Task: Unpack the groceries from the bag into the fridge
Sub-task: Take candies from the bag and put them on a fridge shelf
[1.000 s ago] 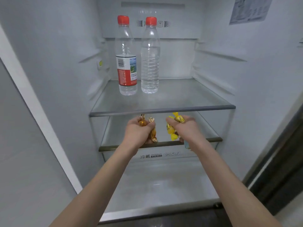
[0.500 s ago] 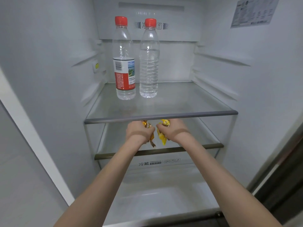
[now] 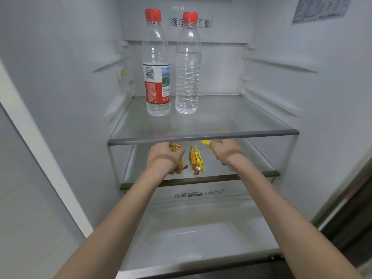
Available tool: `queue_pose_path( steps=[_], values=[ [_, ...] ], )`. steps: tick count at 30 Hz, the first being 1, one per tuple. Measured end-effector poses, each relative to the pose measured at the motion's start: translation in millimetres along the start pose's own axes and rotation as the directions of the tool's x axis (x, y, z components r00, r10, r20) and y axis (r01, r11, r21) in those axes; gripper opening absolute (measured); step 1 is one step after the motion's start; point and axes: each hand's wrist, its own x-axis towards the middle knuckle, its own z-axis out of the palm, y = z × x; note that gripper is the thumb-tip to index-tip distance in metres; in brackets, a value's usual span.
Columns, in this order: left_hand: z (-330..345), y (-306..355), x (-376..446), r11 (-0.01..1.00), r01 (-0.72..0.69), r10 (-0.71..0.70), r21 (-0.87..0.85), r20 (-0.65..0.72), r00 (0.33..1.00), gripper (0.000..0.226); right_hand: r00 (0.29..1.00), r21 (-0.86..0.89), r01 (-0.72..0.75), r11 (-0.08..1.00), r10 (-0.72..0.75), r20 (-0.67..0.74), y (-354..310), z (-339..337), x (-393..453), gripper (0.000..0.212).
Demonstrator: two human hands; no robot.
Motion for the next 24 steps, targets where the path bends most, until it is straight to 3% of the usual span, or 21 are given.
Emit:
queue_pose_path(
  steps=[5, 7, 12, 16, 20, 24],
  values=[
    [4, -2, 5, 0.996, -0.036, 0.043, 0.084, -0.082, 0.996, 0.037, 0.999, 0.033, 0.036, 0.999, -0.036, -0.017, 8, 1, 4, 0.021],
    [6, 0, 6, 0.997, -0.054, 0.059, 0.063, -0.074, 0.995, 0.036, 0.998, -0.037, 0.025, 0.999, -0.027, -0.048, 10, -2, 1, 0.013],
    [10, 7, 8, 0.997, -0.058, 0.058, 0.054, -0.004, 0.998, 0.034, 0.997, -0.117, -0.002, 0.993, -0.008, -0.082, 9, -7, -5, 0.021],
    [8, 9, 0, 0.998, -0.059, 0.060, 0.035, 0.000, 0.998, 0.036, 0.999, 0.024, 0.033, 0.999, -0.033, 0.021, 11, -8, -8, 0.029],
    [1, 2, -4, 0.998, -0.043, 0.040, -0.047, -0.062, 0.997, 0.039, 1.000, 0.227, -0.028, 0.974, 0.027, 0.005, 8, -13, -8, 0.033],
    [-4, -9, -2, 0.998, -0.050, 0.048, -0.029, -0.081, 0.996, 0.018, 0.984, 0.273, -0.134, 0.953, 0.094, 0.154, -3, -19, -6, 0.039]
  ],
)
